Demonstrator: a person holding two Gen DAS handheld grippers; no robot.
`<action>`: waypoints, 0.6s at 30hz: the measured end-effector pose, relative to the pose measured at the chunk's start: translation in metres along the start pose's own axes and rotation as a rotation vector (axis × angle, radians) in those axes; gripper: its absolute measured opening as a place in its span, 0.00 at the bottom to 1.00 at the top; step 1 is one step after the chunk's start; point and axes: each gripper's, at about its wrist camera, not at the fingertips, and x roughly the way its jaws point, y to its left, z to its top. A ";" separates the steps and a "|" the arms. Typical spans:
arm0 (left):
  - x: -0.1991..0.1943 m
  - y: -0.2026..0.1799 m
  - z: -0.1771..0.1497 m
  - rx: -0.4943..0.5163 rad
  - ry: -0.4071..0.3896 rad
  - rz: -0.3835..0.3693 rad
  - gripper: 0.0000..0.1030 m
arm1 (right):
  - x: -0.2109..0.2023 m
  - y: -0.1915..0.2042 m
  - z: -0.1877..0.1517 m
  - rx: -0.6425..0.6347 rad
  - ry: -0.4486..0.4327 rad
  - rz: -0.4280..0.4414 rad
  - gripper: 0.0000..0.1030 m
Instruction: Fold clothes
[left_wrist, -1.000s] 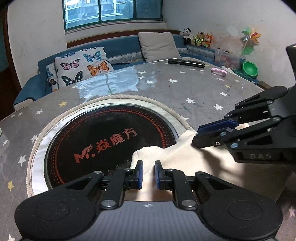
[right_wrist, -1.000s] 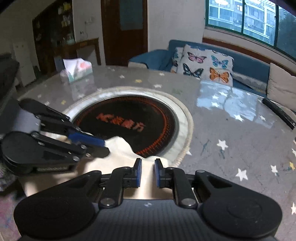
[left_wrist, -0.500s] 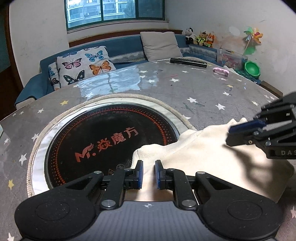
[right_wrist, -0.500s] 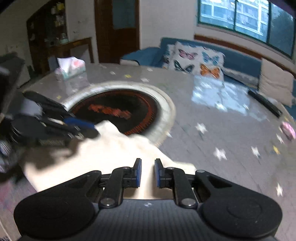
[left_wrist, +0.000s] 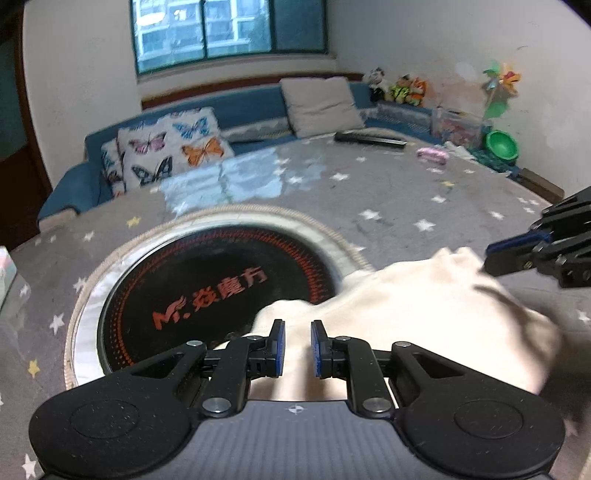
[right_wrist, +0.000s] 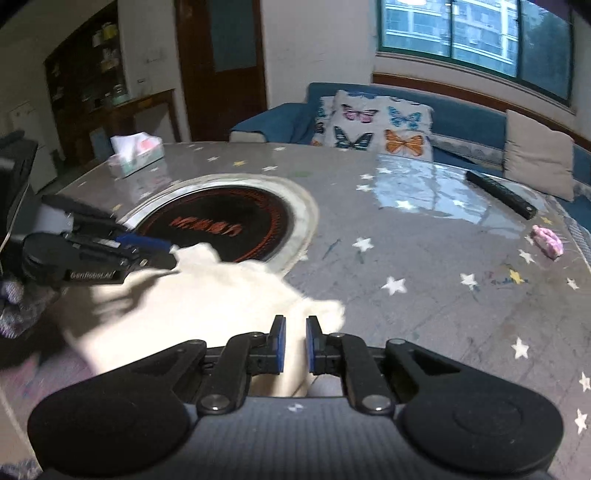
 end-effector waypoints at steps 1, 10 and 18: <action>-0.005 -0.004 -0.001 0.004 -0.008 -0.010 0.17 | -0.003 0.004 -0.003 -0.010 0.003 0.012 0.09; -0.038 -0.029 -0.039 0.007 -0.004 -0.030 0.17 | -0.008 0.025 -0.032 -0.078 0.038 0.017 0.10; -0.068 -0.021 -0.065 -0.073 -0.014 0.007 0.17 | -0.027 0.050 -0.032 -0.141 -0.004 0.089 0.10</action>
